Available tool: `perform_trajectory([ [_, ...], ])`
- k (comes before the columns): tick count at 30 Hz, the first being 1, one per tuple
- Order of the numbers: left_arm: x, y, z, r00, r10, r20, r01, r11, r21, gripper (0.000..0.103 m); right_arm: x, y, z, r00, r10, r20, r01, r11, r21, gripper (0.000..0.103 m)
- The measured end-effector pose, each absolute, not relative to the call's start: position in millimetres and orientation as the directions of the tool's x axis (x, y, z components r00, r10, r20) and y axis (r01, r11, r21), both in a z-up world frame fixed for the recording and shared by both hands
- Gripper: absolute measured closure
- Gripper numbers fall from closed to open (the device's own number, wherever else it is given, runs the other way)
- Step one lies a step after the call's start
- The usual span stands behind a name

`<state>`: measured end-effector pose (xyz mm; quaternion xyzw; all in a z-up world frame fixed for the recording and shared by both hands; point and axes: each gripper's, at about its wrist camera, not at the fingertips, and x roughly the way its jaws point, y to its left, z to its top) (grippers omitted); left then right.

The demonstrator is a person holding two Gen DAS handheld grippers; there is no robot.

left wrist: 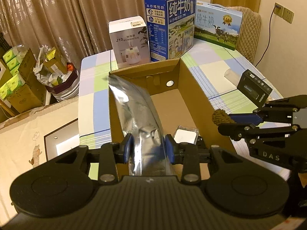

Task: Organize objects
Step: 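Lower the foil bag into the box with the left tool while the right tool lowers the hair tie in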

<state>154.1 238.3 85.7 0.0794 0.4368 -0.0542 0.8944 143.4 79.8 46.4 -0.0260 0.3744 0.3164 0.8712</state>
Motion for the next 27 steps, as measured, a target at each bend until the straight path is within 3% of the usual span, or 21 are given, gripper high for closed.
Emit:
perform_trajectory([
  [20, 142, 265, 75, 0.633, -0.017, -0.774, 0.083, 0.995, 0.046, 0.071, 151, 83, 41, 0.521, 0.539, -0.662, -0.54, 0.809, 0.233, 0.088],
  [21, 142, 266, 74, 0.633, -0.018, -0.774, 0.079, 0.996, 0.041, 0.071, 152, 83, 41, 0.522, 0.547, -0.654, -0.536, 0.807, 0.247, 0.085],
  [23, 141, 267, 72, 0.633, -0.018, -0.774, 0.07, 0.997, 0.034, 0.069, 156, 83, 40, 0.507, 0.577, -0.64, -0.535, 0.793, 0.29, 0.06],
  [24, 140, 269, 71, 0.633, -0.017, -0.774, 0.066, 0.997, 0.032, 0.068, 158, 83, 39, 0.506, 0.594, -0.625, -0.533, 0.785, 0.315, 0.035],
  [25, 140, 270, 71, 0.634, -0.017, -0.774, 0.063, 0.998, 0.03, 0.068, 158, 81, 40, 0.517, 0.599, -0.611, -0.525, 0.786, 0.327, 0.028],
  [27, 138, 271, 69, 0.634, -0.018, -0.773, 0.056, 0.998, 0.024, 0.068, 159, 78, 41, 0.537, 0.592, -0.601, -0.51, 0.795, 0.327, 0.028],
])
